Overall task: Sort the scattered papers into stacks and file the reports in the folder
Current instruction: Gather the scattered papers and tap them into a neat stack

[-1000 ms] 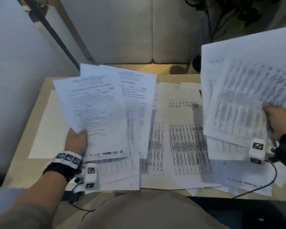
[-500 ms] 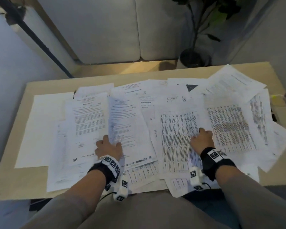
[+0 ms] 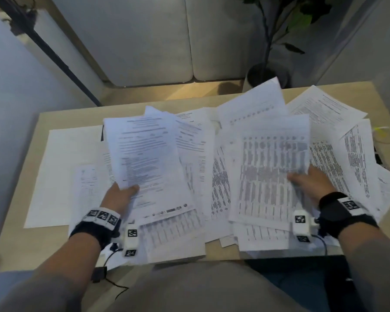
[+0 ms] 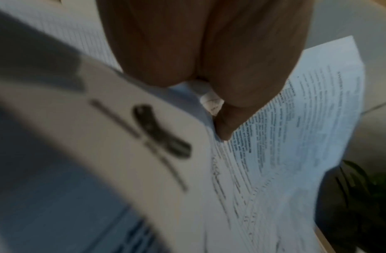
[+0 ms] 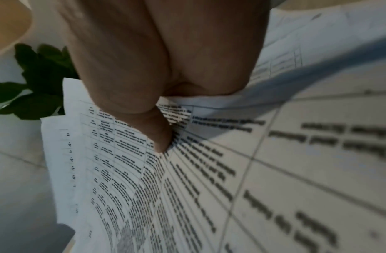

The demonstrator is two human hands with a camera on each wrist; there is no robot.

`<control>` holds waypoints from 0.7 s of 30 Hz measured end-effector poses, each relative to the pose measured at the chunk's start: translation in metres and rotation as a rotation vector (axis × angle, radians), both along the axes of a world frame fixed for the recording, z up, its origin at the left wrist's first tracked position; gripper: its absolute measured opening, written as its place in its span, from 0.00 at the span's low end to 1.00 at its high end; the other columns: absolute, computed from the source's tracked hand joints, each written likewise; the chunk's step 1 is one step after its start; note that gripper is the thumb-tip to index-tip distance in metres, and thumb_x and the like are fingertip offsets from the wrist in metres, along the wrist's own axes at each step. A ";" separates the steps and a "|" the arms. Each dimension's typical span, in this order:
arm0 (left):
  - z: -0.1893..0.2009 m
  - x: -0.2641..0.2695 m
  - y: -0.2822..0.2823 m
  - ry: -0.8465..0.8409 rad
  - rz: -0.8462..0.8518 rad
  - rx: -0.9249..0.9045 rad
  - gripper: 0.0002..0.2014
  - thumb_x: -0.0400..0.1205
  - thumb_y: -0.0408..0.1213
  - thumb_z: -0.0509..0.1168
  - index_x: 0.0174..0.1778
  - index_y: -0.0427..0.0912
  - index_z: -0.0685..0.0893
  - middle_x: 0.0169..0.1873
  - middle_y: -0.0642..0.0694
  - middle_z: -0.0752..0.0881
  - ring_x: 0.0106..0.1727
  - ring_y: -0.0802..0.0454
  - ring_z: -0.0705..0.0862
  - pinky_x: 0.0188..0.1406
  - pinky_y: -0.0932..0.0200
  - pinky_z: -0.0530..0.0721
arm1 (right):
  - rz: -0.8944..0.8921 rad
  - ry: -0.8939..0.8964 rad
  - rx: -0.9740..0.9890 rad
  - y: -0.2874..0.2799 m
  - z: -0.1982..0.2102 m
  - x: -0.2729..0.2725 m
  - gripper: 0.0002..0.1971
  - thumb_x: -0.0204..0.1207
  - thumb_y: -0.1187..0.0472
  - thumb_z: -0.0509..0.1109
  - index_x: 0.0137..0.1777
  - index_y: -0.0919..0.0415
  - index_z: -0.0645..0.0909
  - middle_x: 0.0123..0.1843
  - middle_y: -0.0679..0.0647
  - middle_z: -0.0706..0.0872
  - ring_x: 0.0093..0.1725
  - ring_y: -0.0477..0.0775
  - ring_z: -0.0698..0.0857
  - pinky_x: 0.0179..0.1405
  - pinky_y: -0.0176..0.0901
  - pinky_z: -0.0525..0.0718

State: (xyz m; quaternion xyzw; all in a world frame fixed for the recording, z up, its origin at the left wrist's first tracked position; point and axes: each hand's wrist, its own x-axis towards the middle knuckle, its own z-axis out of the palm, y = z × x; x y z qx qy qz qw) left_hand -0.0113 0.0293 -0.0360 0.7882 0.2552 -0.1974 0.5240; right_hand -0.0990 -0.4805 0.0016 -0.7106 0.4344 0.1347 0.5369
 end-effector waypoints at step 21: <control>-0.005 -0.010 0.032 0.067 -0.213 0.211 0.27 0.84 0.37 0.68 0.81 0.50 0.76 0.69 0.51 0.84 0.71 0.45 0.81 0.74 0.48 0.74 | 0.016 -0.045 -0.093 -0.016 -0.011 0.013 0.28 0.87 0.66 0.70 0.86 0.60 0.70 0.77 0.62 0.81 0.65 0.52 0.87 0.66 0.47 0.83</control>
